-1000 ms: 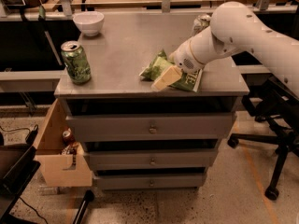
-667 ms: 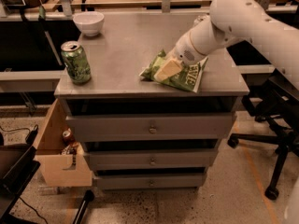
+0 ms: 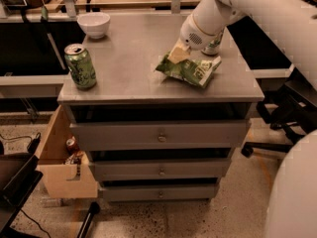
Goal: Move green jalapeno chip bag near white bowl
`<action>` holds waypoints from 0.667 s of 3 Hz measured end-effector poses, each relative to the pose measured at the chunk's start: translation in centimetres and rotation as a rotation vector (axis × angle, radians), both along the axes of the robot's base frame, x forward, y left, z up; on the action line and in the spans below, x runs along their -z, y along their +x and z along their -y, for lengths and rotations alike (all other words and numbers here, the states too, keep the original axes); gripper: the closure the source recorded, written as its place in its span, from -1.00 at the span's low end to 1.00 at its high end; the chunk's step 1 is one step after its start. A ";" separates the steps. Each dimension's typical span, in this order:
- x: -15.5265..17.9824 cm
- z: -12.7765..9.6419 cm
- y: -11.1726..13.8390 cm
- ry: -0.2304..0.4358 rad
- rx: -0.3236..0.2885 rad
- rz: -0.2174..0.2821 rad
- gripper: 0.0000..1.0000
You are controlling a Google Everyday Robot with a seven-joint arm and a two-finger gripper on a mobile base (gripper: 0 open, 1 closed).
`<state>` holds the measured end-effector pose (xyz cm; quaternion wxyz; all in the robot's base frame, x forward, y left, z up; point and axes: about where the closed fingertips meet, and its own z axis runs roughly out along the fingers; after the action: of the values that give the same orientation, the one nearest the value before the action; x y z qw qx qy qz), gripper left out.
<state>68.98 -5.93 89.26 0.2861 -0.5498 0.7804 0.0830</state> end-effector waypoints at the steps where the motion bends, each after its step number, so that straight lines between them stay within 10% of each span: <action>1: -1.1 -0.6 0.6 -0.040 -0.014 0.004 1.00; 2: -2.8 -1.5 1.6 -0.074 -0.032 0.027 1.00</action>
Offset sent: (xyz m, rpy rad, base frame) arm 0.0327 0.0251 0.0626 -0.1141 -0.0744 0.0519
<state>70.58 -4.47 92.05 0.2746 -0.5733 0.7702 0.0514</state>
